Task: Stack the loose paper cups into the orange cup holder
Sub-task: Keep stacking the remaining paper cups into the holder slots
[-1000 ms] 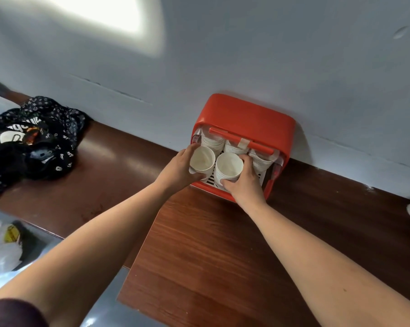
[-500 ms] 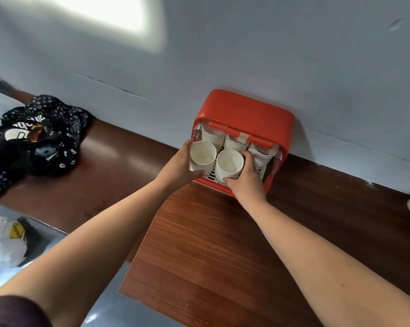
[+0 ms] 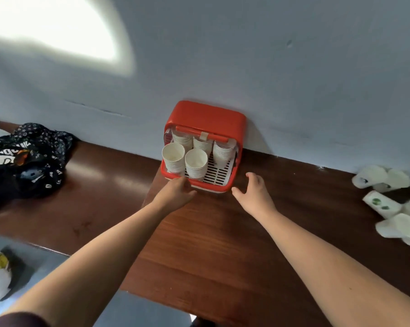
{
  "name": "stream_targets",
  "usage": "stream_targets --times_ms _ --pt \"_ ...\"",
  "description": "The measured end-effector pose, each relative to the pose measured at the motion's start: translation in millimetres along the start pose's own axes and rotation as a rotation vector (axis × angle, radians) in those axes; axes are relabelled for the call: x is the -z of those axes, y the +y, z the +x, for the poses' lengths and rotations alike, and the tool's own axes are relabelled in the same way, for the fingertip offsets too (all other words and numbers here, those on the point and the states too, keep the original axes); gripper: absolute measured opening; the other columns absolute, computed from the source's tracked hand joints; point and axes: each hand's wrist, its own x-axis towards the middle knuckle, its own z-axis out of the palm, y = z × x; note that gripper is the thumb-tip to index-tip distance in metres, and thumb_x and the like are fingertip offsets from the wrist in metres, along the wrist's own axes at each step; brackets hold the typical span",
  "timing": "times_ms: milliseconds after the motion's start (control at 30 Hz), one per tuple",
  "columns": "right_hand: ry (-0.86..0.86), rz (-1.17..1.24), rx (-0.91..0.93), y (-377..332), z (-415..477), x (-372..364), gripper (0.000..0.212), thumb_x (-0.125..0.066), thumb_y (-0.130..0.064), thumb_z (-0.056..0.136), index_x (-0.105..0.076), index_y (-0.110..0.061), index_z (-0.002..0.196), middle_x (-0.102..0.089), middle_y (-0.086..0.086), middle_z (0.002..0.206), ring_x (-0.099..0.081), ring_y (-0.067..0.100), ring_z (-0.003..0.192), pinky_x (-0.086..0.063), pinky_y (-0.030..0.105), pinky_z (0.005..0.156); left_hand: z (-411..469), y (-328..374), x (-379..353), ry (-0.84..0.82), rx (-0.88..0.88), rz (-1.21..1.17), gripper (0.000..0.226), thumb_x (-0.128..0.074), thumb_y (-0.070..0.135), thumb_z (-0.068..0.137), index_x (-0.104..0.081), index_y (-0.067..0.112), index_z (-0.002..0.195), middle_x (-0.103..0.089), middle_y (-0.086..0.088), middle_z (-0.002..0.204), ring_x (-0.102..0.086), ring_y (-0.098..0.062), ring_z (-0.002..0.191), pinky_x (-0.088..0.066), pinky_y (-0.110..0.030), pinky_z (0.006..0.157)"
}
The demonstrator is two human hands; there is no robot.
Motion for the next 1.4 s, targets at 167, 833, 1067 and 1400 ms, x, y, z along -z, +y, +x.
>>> stream_targets --times_ms 167,833,1067,1400 --pt "0.084 -0.105 -0.133 92 -39 87 0.066 -0.058 -0.047 0.092 -0.037 -0.012 0.145 -0.035 0.01 0.15 -0.051 0.028 0.128 -0.047 0.04 0.102 6 112 -31 -0.028 -0.2 0.036 0.041 -0.065 0.037 0.091 -0.059 0.009 0.119 -0.063 -0.008 0.118 -0.059 -0.024 0.11 -0.043 -0.029 0.09" --pt "0.278 -0.074 -0.296 464 -113 335 0.065 -0.067 -0.039 0.082 -0.044 -0.013 0.137 -0.043 0.008 0.138 -0.048 0.025 0.124 -0.044 0.037 0.1 45 530 -307 -0.264 -0.622 0.268 0.048 -0.073 0.031 0.081 -0.055 0.015 0.123 -0.052 -0.002 0.12 -0.054 -0.021 0.11 -0.039 -0.029 0.081" --pt "0.228 -0.174 -0.173 509 -68 308 0.077 -0.075 -0.045 0.076 -0.04 -0.016 0.137 -0.049 0.008 0.131 -0.05 0.026 0.12 -0.044 0.041 0.1 64 525 -390 -0.395 -0.556 0.439 0.091 -0.081 0.045 0.074 -0.036 0.014 0.147 -0.04 -0.002 0.145 -0.035 -0.022 0.138 -0.037 -0.038 0.109" --pt "0.163 -0.359 -0.091 527 -40 270 0.06 -0.072 -0.038 0.078 -0.048 -0.013 0.127 -0.051 0.007 0.125 -0.05 0.028 0.116 -0.038 0.039 0.101 75 491 -428 -0.356 -0.524 0.438 0.085 -0.079 0.043 0.076 -0.036 0.021 0.146 -0.041 -0.002 0.143 -0.04 -0.024 0.133 -0.042 -0.043 0.105"
